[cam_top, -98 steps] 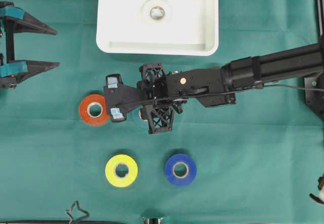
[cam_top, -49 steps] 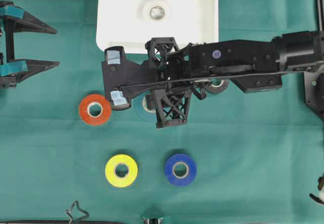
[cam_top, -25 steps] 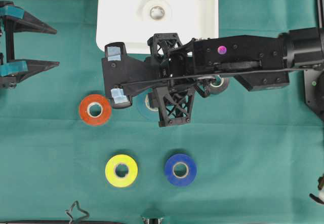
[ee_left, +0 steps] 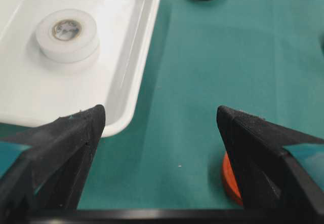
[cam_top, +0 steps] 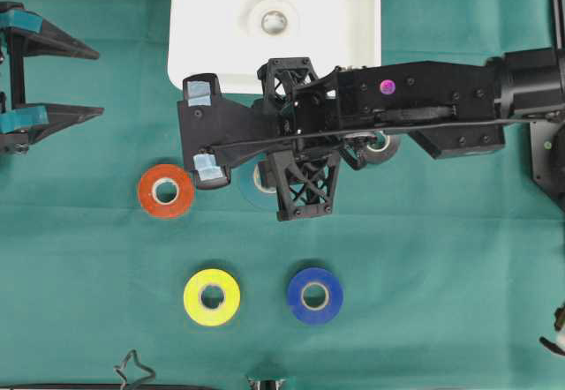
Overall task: Pick up the tape from a random location and place it into the white case.
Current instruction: 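Lift the teal tape roll toward the white tray, then carry the teal roll over the tray's right side and lower it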
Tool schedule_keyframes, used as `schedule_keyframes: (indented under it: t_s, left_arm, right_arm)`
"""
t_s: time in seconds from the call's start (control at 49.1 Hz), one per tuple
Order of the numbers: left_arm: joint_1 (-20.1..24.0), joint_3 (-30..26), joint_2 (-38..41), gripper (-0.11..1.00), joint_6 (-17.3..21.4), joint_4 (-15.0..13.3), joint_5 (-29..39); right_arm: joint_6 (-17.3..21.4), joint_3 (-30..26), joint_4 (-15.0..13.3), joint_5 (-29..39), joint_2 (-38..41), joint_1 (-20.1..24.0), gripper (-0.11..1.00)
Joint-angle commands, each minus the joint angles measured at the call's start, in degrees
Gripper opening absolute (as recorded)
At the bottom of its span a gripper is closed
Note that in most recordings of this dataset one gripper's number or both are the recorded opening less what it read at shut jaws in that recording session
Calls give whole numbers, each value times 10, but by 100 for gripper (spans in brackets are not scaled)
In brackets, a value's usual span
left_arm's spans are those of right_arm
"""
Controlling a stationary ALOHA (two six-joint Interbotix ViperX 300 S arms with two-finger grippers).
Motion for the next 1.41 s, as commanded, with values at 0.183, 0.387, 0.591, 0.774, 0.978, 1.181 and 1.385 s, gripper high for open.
schedule_keyframes:
  t_s: [0.183, 0.387, 0.591, 0.774, 0.978, 1.181, 1.385]
  left_arm:
    - [2, -7, 4, 98, -1, 0, -3]
    - [2, -7, 4, 98, -1, -1, -3]
    - [2, -7, 4, 98, -1, -1, -1]
    - [2, -7, 4, 98, -2, -1, 2]
    - [2, -7, 4, 98, -2, -1, 4]
    - [2, -7, 4, 98, -2, 0, 4]
    - [2, -7, 4, 98, -2, -1, 4]
  right_arm:
    - [3, -15, -1, 1, -25, -1, 28]
    - [3, -15, -5, 2, -25, -1, 28]
    - [3, -13, -33, 2, -25, -7, 28]
    - [-4, -9, -39, 2, -25, -33, 28]
    - [-26, -3, -39, 0, -25, -87, 28]
    - [-47, -1, -39, -21, -25, -155, 28]
    - [-54, 0, -39, -33, -25, -224, 28]
